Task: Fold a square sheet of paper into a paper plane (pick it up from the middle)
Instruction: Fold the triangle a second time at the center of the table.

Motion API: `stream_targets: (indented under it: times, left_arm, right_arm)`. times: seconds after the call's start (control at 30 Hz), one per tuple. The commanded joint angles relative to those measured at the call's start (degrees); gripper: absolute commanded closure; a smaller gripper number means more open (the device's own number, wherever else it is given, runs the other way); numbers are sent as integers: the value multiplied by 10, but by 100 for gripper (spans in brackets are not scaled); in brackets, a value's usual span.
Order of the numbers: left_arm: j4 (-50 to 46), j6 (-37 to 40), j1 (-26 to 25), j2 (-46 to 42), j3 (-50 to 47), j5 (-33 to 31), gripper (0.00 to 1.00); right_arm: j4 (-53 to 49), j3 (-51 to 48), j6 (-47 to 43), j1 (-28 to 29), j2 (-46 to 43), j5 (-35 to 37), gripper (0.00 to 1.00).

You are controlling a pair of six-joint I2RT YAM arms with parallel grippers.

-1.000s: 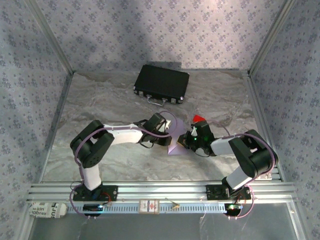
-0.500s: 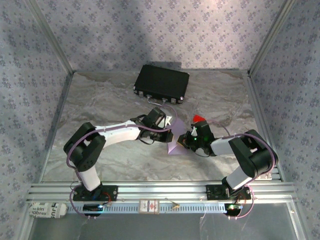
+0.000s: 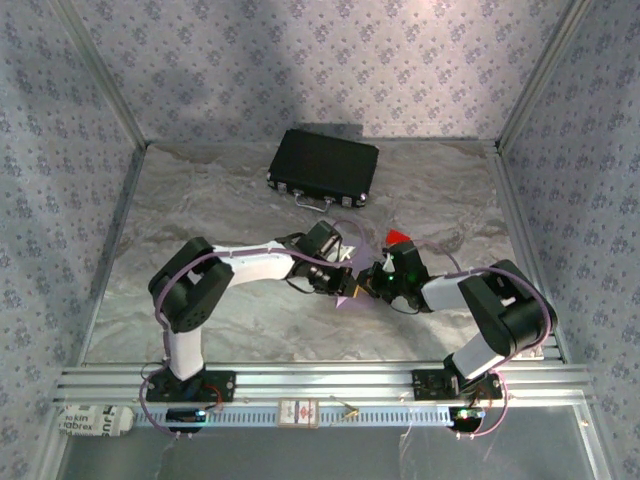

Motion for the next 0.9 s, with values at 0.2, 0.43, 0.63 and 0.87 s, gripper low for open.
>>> stream_targets:
  times: [0.2, 0.43, 0.63, 0.87]
  left_arm:
    - [-10, -10, -2, 23, 13, 3, 90]
    - [-14, -2, -2, 29, 0, -14, 91]
    - [-21, 7, -2, 26, -11, -23, 90]
    - [-17, 9, -2, 23, -32, -27, 90]
  right_arm:
    - [-59, -14, -6, -5, -5, 28, 100]
    - [-59, -16, -7, -7, -4, 28, 100]
    - [-58, -17, -8, -8, -2, 27, 100]
    - [-57, -16, -9, -8, 1, 27, 100]
